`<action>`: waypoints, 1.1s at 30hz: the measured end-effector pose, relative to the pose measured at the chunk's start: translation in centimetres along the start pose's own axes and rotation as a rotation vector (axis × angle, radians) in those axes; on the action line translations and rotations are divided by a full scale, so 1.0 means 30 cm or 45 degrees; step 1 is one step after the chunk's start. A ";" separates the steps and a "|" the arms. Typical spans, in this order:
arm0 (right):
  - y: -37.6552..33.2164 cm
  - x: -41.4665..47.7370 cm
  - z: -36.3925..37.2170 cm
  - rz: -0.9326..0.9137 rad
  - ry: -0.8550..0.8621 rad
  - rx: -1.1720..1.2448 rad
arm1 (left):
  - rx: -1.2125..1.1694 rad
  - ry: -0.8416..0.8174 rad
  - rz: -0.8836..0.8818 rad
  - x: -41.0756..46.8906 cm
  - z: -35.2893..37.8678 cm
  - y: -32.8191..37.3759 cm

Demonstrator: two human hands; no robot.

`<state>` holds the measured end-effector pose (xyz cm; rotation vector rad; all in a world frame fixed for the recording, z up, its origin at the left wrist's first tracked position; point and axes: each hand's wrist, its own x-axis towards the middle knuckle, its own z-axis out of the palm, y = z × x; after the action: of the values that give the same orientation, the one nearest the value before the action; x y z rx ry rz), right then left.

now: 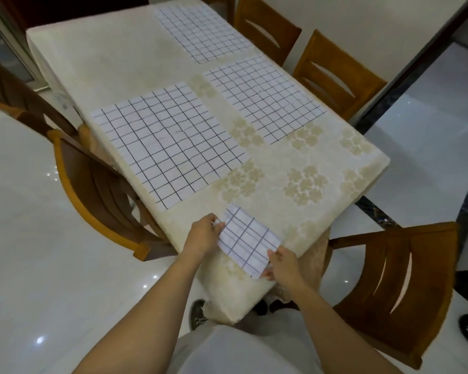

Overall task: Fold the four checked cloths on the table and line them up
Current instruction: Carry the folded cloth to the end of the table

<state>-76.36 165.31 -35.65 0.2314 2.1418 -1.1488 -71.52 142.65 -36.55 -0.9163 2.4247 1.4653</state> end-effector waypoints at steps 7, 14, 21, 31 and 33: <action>0.068 0.014 0.025 0.082 -0.012 -0.105 | 0.097 0.011 -0.071 -0.005 0.072 -0.064; 0.076 0.025 0.032 0.047 0.044 -0.279 | 0.130 0.046 -0.051 0.000 0.093 -0.083; 0.087 0.009 0.037 0.045 0.102 -0.406 | 0.254 0.101 0.036 0.014 0.104 -0.086; 0.114 0.010 0.039 0.049 0.181 -0.423 | 0.114 0.237 -0.032 0.019 0.095 -0.086; 0.108 0.008 0.039 0.062 0.237 -0.392 | 0.139 0.291 0.024 0.009 0.080 -0.092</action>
<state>-74.51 166.29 -38.40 0.2565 2.4278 -0.7811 -70.55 143.66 -39.94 -1.0930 2.6501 1.2814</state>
